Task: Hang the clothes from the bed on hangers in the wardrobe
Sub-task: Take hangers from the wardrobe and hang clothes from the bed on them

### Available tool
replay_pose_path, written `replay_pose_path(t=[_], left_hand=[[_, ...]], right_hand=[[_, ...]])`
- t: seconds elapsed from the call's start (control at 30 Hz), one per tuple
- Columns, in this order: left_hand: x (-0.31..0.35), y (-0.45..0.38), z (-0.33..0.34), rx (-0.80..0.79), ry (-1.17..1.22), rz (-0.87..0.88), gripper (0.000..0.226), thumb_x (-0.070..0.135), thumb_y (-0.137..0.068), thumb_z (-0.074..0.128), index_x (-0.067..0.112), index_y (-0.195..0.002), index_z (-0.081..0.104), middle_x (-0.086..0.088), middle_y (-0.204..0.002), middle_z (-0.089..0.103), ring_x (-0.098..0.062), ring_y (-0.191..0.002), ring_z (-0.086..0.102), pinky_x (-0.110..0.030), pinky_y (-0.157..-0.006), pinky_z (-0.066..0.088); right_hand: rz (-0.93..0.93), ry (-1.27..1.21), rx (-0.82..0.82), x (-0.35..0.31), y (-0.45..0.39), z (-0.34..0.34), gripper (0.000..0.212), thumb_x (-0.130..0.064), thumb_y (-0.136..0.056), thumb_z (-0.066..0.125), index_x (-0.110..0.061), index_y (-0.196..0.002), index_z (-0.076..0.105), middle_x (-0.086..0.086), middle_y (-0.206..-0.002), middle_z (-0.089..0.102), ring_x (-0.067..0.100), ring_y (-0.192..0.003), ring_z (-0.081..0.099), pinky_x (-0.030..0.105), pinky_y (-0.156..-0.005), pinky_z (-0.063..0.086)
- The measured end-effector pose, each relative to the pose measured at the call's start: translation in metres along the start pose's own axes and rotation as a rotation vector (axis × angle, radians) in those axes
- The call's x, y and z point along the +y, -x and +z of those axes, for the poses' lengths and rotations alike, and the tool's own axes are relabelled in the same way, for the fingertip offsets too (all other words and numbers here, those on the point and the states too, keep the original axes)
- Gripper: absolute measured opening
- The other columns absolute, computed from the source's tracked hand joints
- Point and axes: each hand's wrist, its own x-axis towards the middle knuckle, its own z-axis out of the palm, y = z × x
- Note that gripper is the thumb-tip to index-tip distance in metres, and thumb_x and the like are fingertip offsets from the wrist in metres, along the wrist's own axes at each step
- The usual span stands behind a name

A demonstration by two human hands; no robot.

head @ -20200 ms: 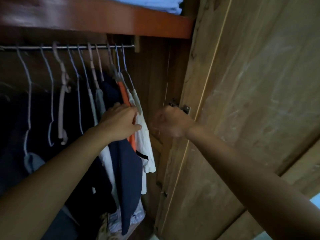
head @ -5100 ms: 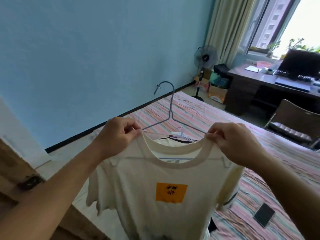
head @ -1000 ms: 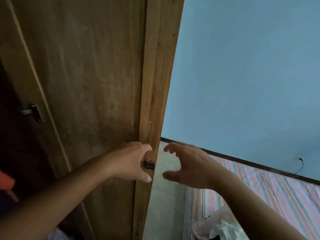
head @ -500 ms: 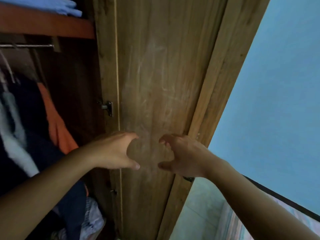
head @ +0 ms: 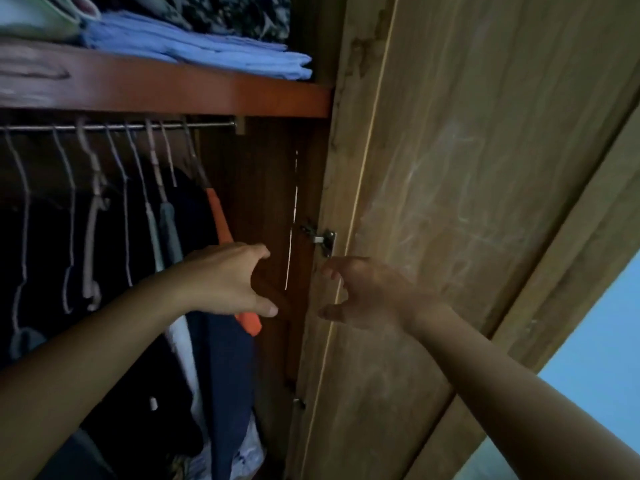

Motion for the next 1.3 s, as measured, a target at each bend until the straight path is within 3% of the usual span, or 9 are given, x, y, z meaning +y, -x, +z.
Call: replay_pose_path(t=[0.13,0.23,0.37,0.43,0.57,0.67,0.87,1.13,1.3], left_hand=[[-0.038,-0.002,-0.010,0.033,0.003,-0.043,0.099,0.063,-0.071,0.074,0.023,-0.151,0.029,0.000,-0.150,0.041,-0.016,-0.132,0.045,-0.034,-0.105,0.042],[-0.062,-0.007,-0.018,0.103,0.015,-0.065,0.079,0.059,-0.078,0.071,0.023,-0.143,0.043,-0.001,-0.142,0.050,-0.018,-0.126,0.050,-0.038,-0.102,0.045],[-0.091,-0.021,-0.022,0.220,-0.108,-0.137,0.067,0.050,-0.085,0.067,0.016,-0.139,0.047,-0.010,-0.138,0.051,-0.028,-0.126,0.047,-0.041,-0.100,0.044],[-0.103,-0.031,-0.022,0.235,-0.188,-0.180,0.064,0.051,-0.086,0.064,0.012,-0.135,0.049,-0.013,-0.135,0.051,-0.031,-0.128,0.044,-0.042,-0.102,0.041],[-0.120,-0.052,-0.022,0.220,-0.304,-0.231,0.084,0.053,-0.090,0.058,0.007,-0.151,0.024,-0.017,-0.159,0.019,-0.036,-0.147,0.013,-0.045,-0.117,0.021],[-0.129,-0.065,-0.024,0.222,-0.344,-0.242,0.088,0.056,-0.091,0.054,0.008,-0.154,0.015,-0.018,-0.162,0.006,-0.038,-0.149,0.000,-0.048,-0.119,0.011],[-0.140,-0.080,-0.023,0.192,-0.312,-0.227,0.080,0.058,-0.091,0.053,0.008,-0.149,0.031,-0.020,-0.159,0.017,-0.040,-0.147,0.008,-0.047,-0.116,0.017],[-0.152,-0.083,-0.024,0.257,-0.273,-0.201,0.076,0.056,-0.089,0.056,0.009,-0.145,0.036,-0.017,-0.151,0.031,-0.036,-0.142,0.023,-0.045,-0.114,0.027],[-0.151,-0.079,-0.025,0.265,-0.295,-0.158,0.076,0.054,-0.092,0.054,0.008,-0.148,0.032,-0.019,-0.156,0.023,-0.035,-0.146,0.016,-0.043,-0.117,0.020]], right_hand=[[-0.006,-0.020,-0.008,-0.022,-0.032,0.004,0.059,-0.045,-0.085,0.073,-0.026,-0.137,0.050,-0.004,-0.123,0.060,0.016,-0.109,0.060,0.031,-0.086,0.052],[-0.019,-0.073,0.004,-0.039,-0.053,0.007,0.054,-0.041,-0.088,0.070,-0.025,-0.136,0.052,-0.003,-0.123,0.062,0.015,-0.109,0.060,0.031,-0.090,0.052],[-0.024,-0.110,0.015,-0.061,-0.097,0.015,0.034,-0.041,-0.093,0.063,-0.021,-0.120,0.064,0.001,-0.116,0.066,0.020,-0.107,0.062,0.038,-0.094,0.052],[-0.016,-0.109,0.019,-0.072,-0.126,0.018,0.036,-0.043,-0.094,0.060,-0.019,-0.120,0.064,0.004,-0.114,0.066,0.023,-0.106,0.063,0.039,-0.094,0.053],[0.017,-0.114,0.041,-0.090,-0.177,0.021,0.038,-0.047,-0.094,0.056,-0.018,-0.116,0.066,0.006,-0.115,0.065,0.027,-0.105,0.062,0.041,-0.091,0.053],[0.052,-0.171,0.065,-0.101,-0.203,0.025,0.035,-0.044,-0.094,0.055,-0.016,-0.113,0.064,0.008,-0.110,0.065,0.027,-0.099,0.064,0.044,-0.086,0.055],[0.106,-0.251,0.098,-0.116,-0.236,0.039,0.044,-0.034,-0.094,0.058,-0.010,-0.132,0.055,0.015,-0.128,0.060,0.033,-0.113,0.061,0.038,-0.093,0.052],[0.184,-0.355,0.152,-0.127,-0.265,0.054,0.045,-0.032,-0.097,0.056,-0.003,-0.131,0.056,0.021,-0.131,0.059,0.037,-0.117,0.060,0.042,-0.100,0.050],[0.195,-0.465,0.268,-0.124,-0.265,0.061,0.039,-0.022,-0.098,0.053,0.001,-0.129,0.056,0.023,-0.128,0.060,0.037,-0.115,0.060,0.039,-0.099,0.049]])
